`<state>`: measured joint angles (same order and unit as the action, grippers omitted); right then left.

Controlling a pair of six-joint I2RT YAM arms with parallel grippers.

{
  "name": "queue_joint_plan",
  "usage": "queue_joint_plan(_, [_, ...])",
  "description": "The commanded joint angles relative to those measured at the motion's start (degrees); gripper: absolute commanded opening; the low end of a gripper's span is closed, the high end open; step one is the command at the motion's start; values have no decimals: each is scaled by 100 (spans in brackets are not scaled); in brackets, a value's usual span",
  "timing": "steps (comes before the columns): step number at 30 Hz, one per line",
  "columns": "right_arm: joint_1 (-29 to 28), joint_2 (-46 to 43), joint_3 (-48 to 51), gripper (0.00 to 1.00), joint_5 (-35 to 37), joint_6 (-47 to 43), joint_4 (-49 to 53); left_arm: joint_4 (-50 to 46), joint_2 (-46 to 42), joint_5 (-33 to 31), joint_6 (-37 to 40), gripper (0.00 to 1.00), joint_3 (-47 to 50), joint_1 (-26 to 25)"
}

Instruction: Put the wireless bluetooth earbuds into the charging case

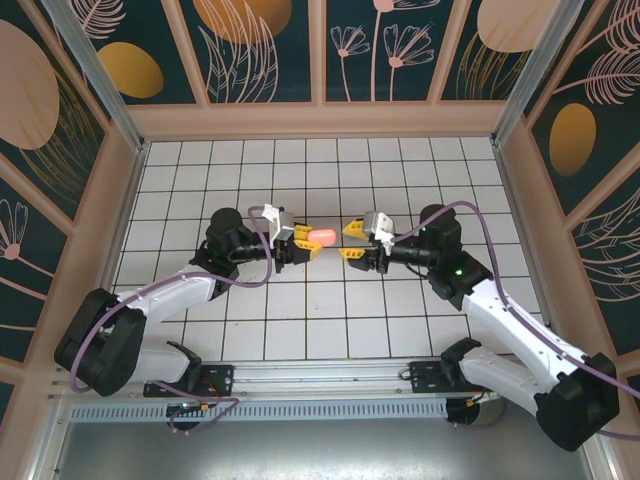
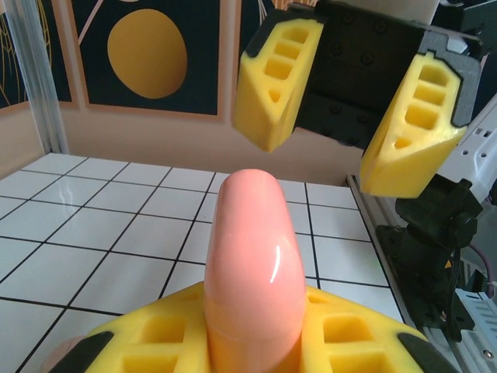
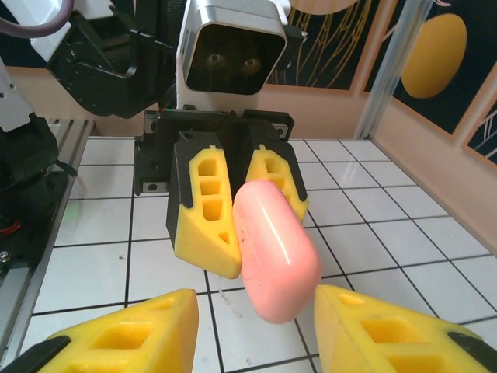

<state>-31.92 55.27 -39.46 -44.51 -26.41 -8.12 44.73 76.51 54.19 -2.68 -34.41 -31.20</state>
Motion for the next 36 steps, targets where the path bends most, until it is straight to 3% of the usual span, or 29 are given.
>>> queue_joint_plan(1, [23,232,-26,44,-447,-116,-579,271,-162,188,-41,22,-118,-35])
queue_joint_plan(10, [24,701,50,45,-856,468,-1374,405,-166,247,-77,22,-83,-44])
queue_joint_plan(18, [23,1035,-176,37,-1344,551,-1303,457,-145,302,-79,22,-87,-40])
queue_joint_plan(21, [21,1066,-173,30,-1441,550,-1323,387,-161,270,-43,23,-101,-45])
queue_joint_plan(25, [19,1071,-147,10,-1455,539,-1317,229,-168,247,39,24,-122,-43])
queue_joint_plan(33, [20,889,-126,8,-1181,521,-914,-674,-362,-439,570,43,-153,-44])
queue_joint_plan(36, [26,731,-51,9,-898,655,-716,-639,-441,-557,515,61,-78,-47])
